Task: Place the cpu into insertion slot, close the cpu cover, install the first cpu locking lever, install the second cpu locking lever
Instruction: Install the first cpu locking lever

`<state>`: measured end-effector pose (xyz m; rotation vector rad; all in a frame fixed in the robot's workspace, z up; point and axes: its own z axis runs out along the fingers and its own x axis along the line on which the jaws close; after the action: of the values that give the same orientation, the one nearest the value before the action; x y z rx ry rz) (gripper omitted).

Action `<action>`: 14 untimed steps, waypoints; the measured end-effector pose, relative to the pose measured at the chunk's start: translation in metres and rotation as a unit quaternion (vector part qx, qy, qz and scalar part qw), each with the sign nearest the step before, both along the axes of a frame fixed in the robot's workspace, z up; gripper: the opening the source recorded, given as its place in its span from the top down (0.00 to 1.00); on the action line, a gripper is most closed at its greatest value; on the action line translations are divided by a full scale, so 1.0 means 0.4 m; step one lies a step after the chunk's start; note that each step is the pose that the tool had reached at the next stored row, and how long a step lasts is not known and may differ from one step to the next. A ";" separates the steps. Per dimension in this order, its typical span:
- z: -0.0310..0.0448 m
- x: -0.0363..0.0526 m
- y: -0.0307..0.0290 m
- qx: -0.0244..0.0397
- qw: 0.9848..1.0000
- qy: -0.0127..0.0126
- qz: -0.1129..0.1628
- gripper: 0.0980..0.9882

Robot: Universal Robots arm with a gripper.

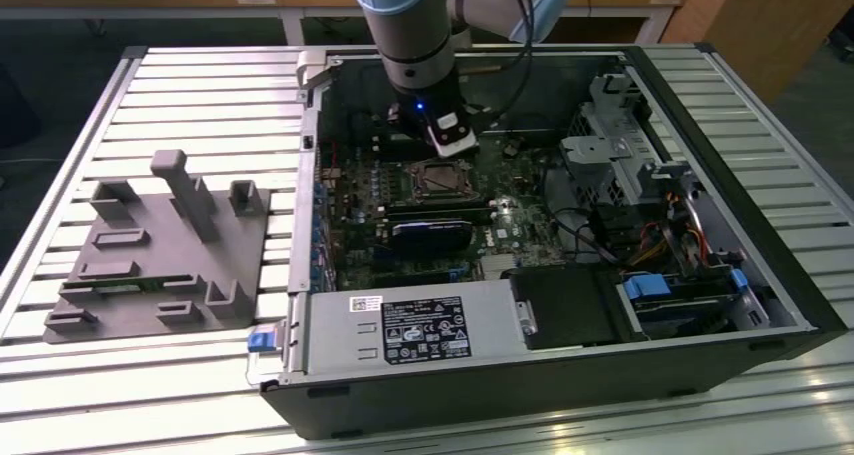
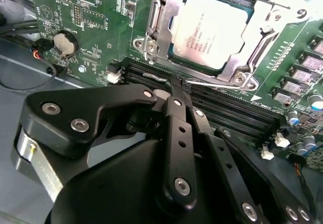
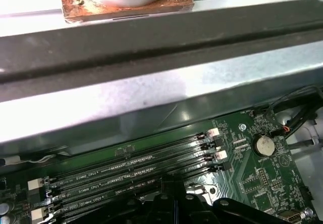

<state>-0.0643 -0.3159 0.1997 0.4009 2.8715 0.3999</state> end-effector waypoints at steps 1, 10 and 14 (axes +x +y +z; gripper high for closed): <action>-0.001 0.000 0.000 0.000 1.000 0.000 0.000 0.99; -0.009 0.000 0.000 -0.001 1.000 -0.002 0.000 0.99; -0.013 0.000 0.000 -0.002 1.000 -0.003 0.000 0.99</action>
<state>-0.0643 -0.3161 0.1945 0.3994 2.8657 0.3953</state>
